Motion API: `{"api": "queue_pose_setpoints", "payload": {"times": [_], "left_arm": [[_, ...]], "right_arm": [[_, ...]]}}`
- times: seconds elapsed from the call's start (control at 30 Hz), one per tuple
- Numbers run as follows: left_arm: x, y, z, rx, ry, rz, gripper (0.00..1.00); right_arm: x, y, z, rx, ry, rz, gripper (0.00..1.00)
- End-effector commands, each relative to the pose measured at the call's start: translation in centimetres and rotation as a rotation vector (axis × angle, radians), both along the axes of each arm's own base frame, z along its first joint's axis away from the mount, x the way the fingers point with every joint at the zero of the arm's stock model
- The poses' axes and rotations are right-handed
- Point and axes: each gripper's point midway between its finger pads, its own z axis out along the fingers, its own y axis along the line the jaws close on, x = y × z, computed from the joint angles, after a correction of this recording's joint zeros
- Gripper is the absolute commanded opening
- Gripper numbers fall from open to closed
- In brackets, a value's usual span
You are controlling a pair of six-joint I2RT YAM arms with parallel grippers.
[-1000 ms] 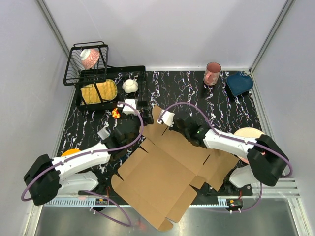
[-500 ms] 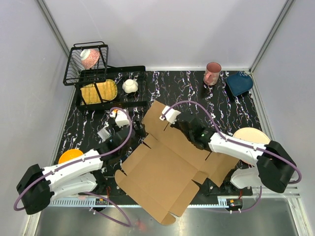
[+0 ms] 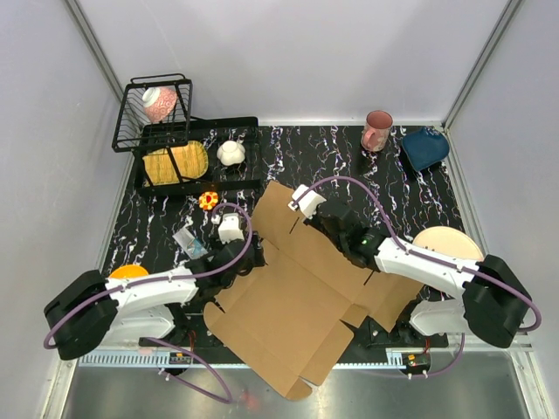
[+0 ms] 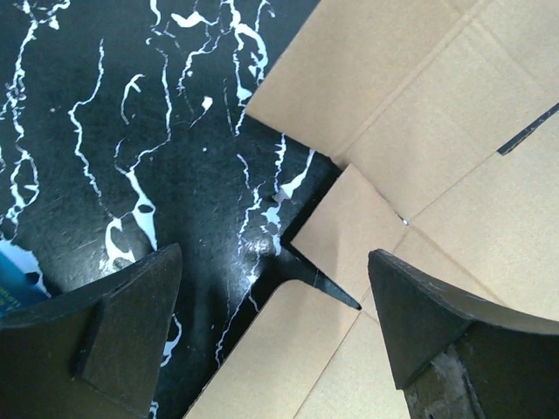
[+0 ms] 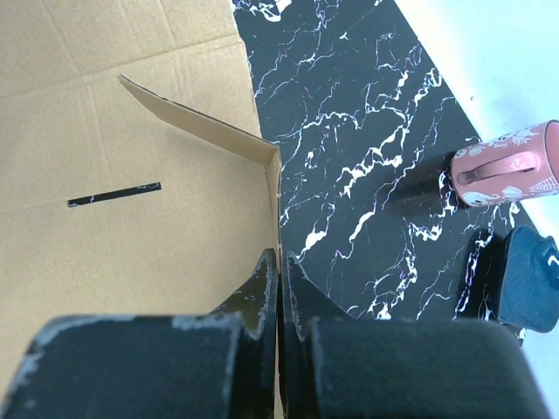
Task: Fold the paper box
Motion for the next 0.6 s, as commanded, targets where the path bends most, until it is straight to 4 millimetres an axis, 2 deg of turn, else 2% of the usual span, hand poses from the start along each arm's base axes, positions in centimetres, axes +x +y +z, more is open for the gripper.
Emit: {"api": "queue_pose_setpoints", "payload": {"times": [0.0, 0.2, 0.3, 0.33, 0.4, 0.43, 0.5, 0.57], "left_arm": [[1.2, -2.6, 1.4, -0.038, -0.056, -0.076, 0.90], [1.9, -5.3, 2.5, -0.137, -0.095, -0.186, 0.82], [2.7, -5.5, 2.2, -0.138, -0.084, -0.223, 0.76], [2.8, -5.5, 1.7, -0.129, -0.069, -0.228, 0.70], [3.1, -6.0, 1.8, -0.166, -0.067, -0.251, 0.65], [3.1, -6.2, 1.4, -0.171, -0.056, -0.257, 0.60], [3.2, -6.9, 1.2, -0.178, -0.035, -0.279, 0.56], [3.0, -6.9, 0.1, -0.159, 0.002, -0.284, 0.55]], "right_arm": [[-0.9, 1.6, 1.1, 0.124, 0.021, 0.043, 0.00], [-1.2, 1.9, 1.2, 0.129, 0.036, 0.064, 0.00], [-1.4, 2.0, 1.4, 0.138, 0.039, 0.069, 0.00], [-1.5, 2.0, 1.5, 0.142, 0.038, 0.071, 0.00], [-1.6, 2.1, 1.5, 0.147, 0.041, 0.076, 0.00], [-1.6, 2.1, 1.5, 0.147, 0.041, 0.076, 0.00], [-1.6, 2.2, 1.4, 0.143, 0.042, 0.078, 0.00], [-1.7, 2.2, 1.4, 0.142, 0.040, 0.083, 0.00]]}}
